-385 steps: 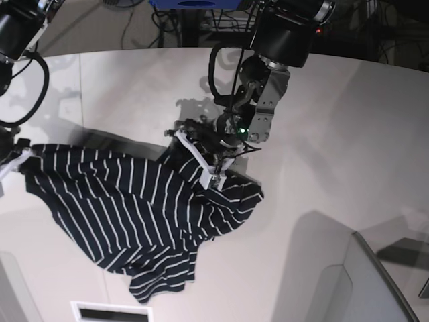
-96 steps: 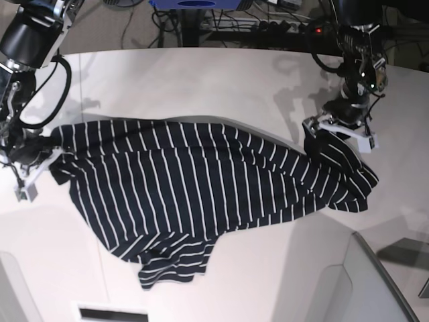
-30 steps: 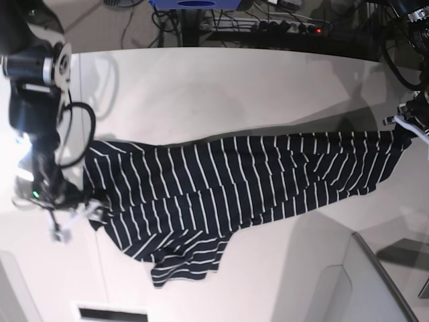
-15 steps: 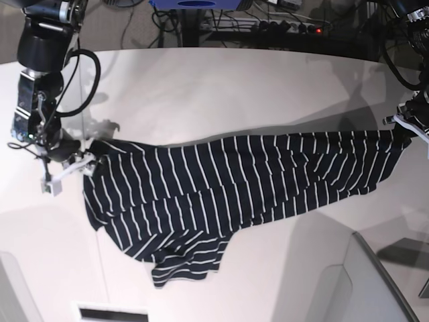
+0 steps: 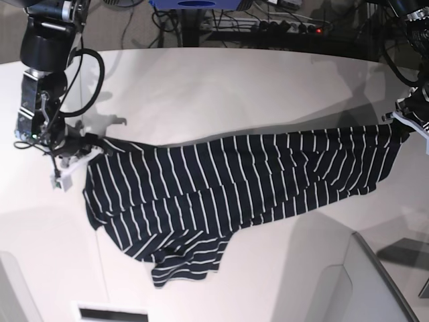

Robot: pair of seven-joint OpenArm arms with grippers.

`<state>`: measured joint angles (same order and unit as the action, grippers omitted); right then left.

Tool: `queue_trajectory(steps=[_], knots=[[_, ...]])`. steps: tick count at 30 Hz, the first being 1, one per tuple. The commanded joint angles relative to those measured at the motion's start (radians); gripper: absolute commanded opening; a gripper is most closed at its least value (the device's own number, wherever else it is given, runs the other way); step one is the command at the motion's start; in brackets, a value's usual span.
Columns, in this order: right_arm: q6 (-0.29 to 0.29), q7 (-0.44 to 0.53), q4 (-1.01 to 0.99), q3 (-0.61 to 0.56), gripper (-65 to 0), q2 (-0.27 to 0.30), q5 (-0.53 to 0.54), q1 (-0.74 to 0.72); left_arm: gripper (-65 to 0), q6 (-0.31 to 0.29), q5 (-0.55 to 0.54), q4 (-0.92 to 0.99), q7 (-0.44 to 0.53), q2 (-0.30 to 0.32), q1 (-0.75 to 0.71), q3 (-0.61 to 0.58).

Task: Layout the t-shirt on the table in an organized manner, then fold the t-shirt properly
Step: 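Grasp the shirt edge with the right gripper and pull it outward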

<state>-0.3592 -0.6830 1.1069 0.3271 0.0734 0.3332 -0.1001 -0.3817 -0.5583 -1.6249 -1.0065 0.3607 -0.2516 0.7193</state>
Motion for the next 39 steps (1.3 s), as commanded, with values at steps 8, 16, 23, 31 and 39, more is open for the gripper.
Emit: queue_trajectory(steps=[8, 16, 23, 31, 39], knots=[[0.001, -0.237, 0.33, 0.011, -64.5, -0.025, 0.008, 0.053, -65.0, 0.002, -0.01, -0.027, 0.019, 0.03, 0.004, 0.012], [0.001, -0.513, 0.66, 0.04, -64.5, -0.03, 0.007, 0.13, -65.0, 0.0, -0.013, -0.145, 0.015, 0.03, -0.033, 0.013], [0.001, -0.651, 0.744, 0.053, -64.5, -0.01, 0.002, 0.069, -65.0, 0.002, -0.012, -0.157, 0.015, 0.05, 0.007, 0.015], [0.07, -0.562, 0.361, 0.048, -64.5, 0.036, 0.001, -0.114, -65.0, 0.003, -0.01, -0.081, 0.015, 0.062, 0.113, 0.007], [0.071, -0.333, -0.087, -0.089, -64.2, 0.087, 0.002, -0.329, -65.0, 0.003, -0.01, 0.033, 0.019, 0.064, 0.134, -0.054]])
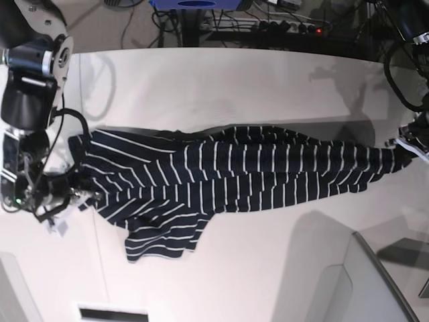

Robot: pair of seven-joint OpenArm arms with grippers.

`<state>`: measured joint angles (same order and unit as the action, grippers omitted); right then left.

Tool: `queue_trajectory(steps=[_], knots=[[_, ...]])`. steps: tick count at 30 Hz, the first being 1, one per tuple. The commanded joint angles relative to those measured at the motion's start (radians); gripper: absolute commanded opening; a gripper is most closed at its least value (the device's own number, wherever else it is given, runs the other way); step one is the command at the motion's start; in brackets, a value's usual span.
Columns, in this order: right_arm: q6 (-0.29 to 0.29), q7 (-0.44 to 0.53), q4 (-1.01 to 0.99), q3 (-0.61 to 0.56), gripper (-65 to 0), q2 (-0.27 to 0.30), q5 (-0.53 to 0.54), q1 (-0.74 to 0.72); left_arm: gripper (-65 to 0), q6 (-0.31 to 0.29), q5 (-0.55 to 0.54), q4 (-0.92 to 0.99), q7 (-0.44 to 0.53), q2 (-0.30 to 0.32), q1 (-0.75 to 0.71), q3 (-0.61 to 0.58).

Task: Layout the t-shirt on the table in an organized manner, then fold the t-shirt properly
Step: 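Grasp the shirt edge with the right gripper and pull it outward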

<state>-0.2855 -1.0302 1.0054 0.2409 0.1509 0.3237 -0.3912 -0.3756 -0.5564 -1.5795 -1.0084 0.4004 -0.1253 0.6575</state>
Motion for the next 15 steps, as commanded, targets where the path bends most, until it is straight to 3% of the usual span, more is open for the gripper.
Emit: queue_trajectory(steps=[1, 3, 8, 9, 15], knots=[[-0.002, 0.049, -0.018, -0.038, -64.1, 0.011, 0.012, -0.053, -65.0, -0.003, -0.012, -0.011, 0.021, 0.022, 0.006, 0.002], [-0.002, 0.112, -0.063, -0.104, -60.9, 0.013, 0.012, -0.079, -65.0, -0.003, -0.012, -0.011, 0.021, 0.019, -0.01, 0.0], [-0.002, 0.127, 0.016, -0.176, -29.4, 0.016, 0.013, -0.07, -65.0, -0.003, -0.012, -0.019, 0.021, 0.019, -0.03, 0.005], [-0.002, 0.127, 0.066, -0.163, -26.0, 0.017, 0.013, -0.039, -65.0, -0.003, -0.012, -0.019, 0.021, 0.019, -0.037, 0.008], [-0.002, 0.13, 0.524, -0.128, -23.9, 0.029, 0.015, 0.285, -65.0, -0.003, -0.012, -0.019, 0.023, 0.021, -0.063, 0.011]])
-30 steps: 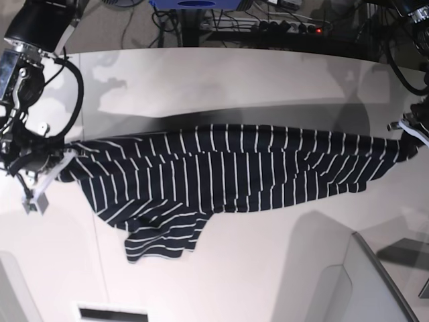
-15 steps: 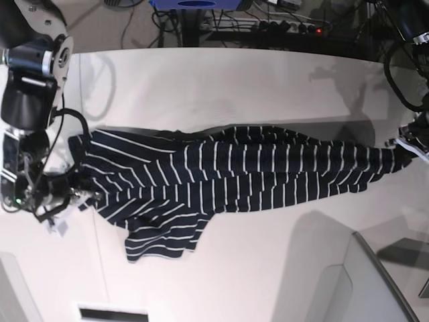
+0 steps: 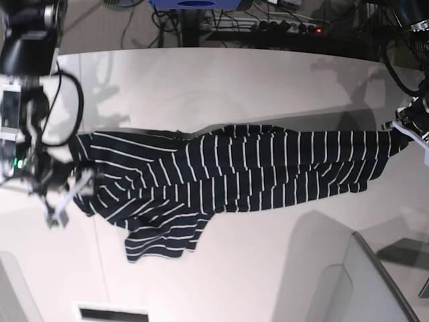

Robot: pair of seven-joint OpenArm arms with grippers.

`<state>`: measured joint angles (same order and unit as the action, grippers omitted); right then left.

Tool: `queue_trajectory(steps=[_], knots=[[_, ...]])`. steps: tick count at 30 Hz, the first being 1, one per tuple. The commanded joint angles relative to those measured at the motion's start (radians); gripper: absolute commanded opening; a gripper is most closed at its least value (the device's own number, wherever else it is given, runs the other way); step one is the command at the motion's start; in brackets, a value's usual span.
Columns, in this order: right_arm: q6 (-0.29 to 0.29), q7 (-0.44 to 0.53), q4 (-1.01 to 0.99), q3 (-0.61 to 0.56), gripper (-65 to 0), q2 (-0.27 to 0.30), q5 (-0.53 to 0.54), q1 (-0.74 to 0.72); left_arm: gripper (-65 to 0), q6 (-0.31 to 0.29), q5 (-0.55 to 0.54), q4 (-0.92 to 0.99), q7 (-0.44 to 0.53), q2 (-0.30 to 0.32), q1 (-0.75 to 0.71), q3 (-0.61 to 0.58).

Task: Layout the t-shirt on the table in an organized manner, then fold the t-shirt properly
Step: 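Grasp the shirt edge with the right gripper and pull it outward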

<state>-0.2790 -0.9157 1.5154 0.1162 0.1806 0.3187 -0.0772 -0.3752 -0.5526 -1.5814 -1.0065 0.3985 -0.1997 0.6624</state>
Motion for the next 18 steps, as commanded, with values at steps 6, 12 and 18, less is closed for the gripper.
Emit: queue_trajectory(steps=[6, 12, 18], knots=[[-0.01, 0.042, 0.078, -0.005, -23.9, 0.0, 0.021, 0.107, -65.0, -0.003, -0.016, -0.017, 0.021, 0.023, 0.003, 0.006], [-0.01, 0.096, -0.017, -0.006, -23.9, 0.0, 0.023, 0.093, -65.0, -0.003, -0.016, -0.017, 0.021, 0.023, 0.001, 0.006], [-0.012, 0.097, -0.072, -0.006, -24.5, -0.002, 0.023, 0.069, -65.0, -0.003, -0.016, -0.017, 0.021, 0.023, -0.001, 0.006]])
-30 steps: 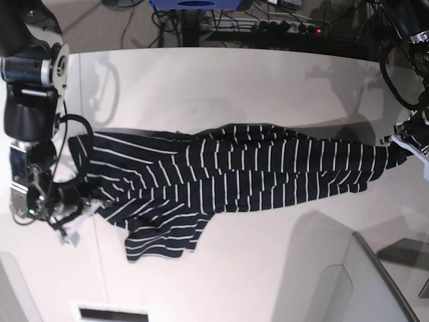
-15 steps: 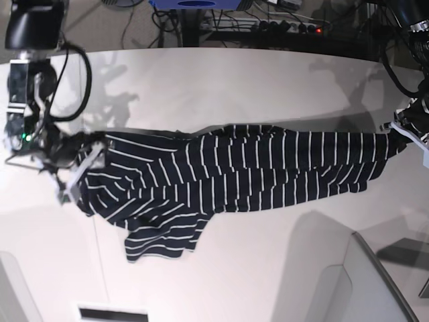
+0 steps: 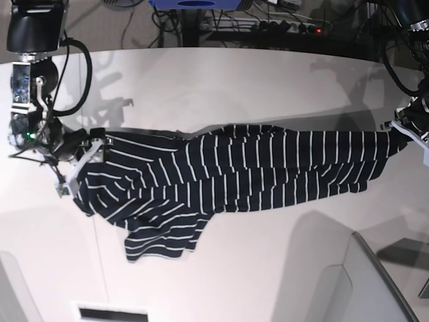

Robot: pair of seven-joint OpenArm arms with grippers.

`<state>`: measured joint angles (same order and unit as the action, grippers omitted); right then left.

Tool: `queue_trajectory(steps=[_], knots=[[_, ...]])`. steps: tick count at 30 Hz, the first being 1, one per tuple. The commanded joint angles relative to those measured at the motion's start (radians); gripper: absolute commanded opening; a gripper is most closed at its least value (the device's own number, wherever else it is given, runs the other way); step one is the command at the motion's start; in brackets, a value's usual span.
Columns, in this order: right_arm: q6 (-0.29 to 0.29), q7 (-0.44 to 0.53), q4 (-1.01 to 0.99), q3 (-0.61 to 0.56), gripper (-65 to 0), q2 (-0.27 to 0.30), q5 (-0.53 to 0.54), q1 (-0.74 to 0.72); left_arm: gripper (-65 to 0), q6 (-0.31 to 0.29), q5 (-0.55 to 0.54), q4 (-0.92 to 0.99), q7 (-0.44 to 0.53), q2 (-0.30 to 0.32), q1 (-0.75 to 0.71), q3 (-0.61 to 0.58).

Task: Layout the t-shirt on the table in an organized manner, then fold the t-shirt properly
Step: 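Grasp the shirt edge with the right gripper and pull it outward, then drag the shirt with both grippers away from the table center, spreading it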

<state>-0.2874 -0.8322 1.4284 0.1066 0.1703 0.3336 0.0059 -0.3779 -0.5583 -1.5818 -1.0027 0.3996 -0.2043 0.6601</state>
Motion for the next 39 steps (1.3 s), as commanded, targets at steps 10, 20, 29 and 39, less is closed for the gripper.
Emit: queue_trajectory(steps=[10, 20, 29, 39], knots=[[-0.088, 0.014, -0.1, 0.009, -26.3, -0.01, 0.008, -0.07, -65.0, 0.0, -0.01, -0.013, 0.017, 0.019, 0.006, 0.007], [-0.125, -0.112, -0.004, 0.012, -65.0, -0.036, 0.008, -0.051, -65.0, 0.0, -0.01, -0.01, 0.017, 0.019, -0.001, 0.008], [-0.072, -0.379, 0.381, 0.012, -64.4, -0.041, 0.006, 0.006, -65.0, 0.0, -0.01, -0.018, 0.017, 0.023, -0.001, 0.008], [-0.017, -0.447, 0.435, 0.006, -64.4, -0.039, 0.003, -0.119, -65.0, 0.0, -0.01, -0.119, 0.011, 0.026, 0.064, 0.008]])
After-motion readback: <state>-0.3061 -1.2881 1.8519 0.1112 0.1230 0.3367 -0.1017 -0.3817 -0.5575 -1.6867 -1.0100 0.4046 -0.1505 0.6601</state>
